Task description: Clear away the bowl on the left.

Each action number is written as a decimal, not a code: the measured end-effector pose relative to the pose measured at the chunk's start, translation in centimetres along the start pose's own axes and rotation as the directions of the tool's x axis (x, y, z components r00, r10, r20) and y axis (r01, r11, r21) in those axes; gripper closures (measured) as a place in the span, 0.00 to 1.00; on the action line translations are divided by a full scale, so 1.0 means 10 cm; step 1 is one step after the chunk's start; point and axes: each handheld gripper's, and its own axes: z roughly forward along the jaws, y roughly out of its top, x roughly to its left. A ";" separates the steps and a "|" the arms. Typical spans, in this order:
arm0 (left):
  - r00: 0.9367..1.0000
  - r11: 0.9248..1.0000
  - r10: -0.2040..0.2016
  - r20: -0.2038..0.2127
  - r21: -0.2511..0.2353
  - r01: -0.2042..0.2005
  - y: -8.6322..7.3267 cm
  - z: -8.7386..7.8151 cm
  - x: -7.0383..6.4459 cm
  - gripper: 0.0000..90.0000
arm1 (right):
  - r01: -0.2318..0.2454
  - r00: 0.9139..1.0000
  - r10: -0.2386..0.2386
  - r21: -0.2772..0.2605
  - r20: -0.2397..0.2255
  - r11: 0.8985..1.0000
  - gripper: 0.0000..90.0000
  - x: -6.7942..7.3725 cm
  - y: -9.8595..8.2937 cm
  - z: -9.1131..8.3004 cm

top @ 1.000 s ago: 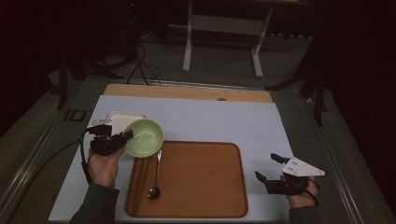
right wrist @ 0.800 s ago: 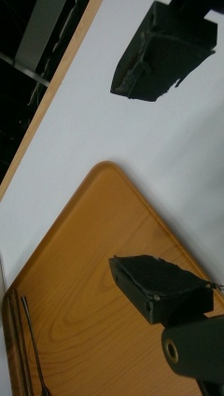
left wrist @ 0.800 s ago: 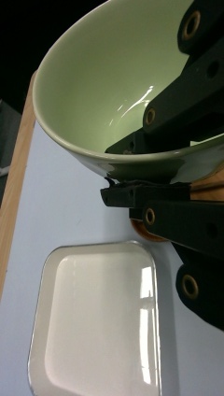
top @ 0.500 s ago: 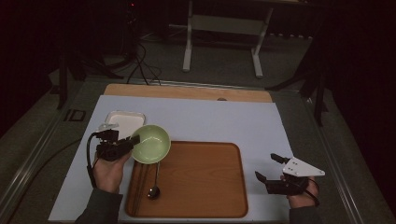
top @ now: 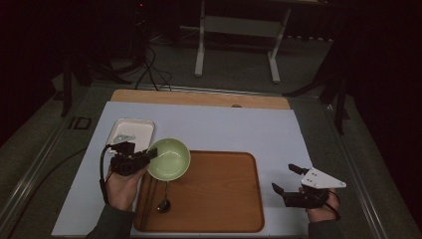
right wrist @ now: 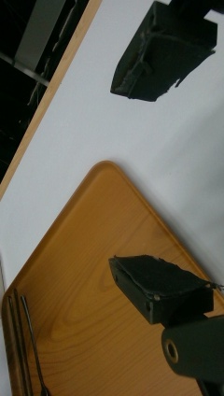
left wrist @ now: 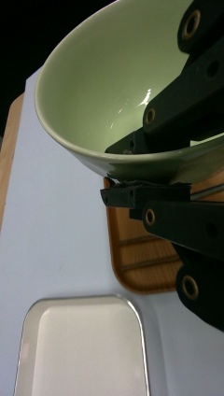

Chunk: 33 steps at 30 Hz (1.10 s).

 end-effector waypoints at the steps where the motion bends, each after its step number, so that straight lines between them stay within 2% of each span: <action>1: 1.000 1.000 0.004 0.002 0.001 -0.004 -0.01 0.00 -0.01 0.91 | 0.000 1.000 0.000 0.001 0.000 1.000 0.16 0.00 0.00 0.00; 11: 0.999 0.999 0.026 0.033 0.035 -0.027 -0.10 0.05 -0.13 0.90 | 0.002 1.000 -0.002 0.002 -0.001 1.000 0.16 0.00 0.00 0.00; 20: 0.998 0.996 0.029 0.050 0.078 -0.033 -0.21 0.13 -0.18 0.90 | 0.004 1.000 -0.004 0.001 -0.002 1.000 0.16 0.00 0.00 0.01; 23: 0.998 0.993 0.038 0.055 0.111 -0.044 -0.27 0.22 -0.21 0.90 | 0.004 1.000 -0.004 0.004 -0.003 1.000 0.16 0.00 0.00 0.01; 33: 0.997 0.985 0.057 0.060 0.158 -0.066 -0.36 0.39 -0.28 0.90 | 0.000 1.000 0.000 0.004 -0.002 1.000 0.16 0.00 0.00 0.00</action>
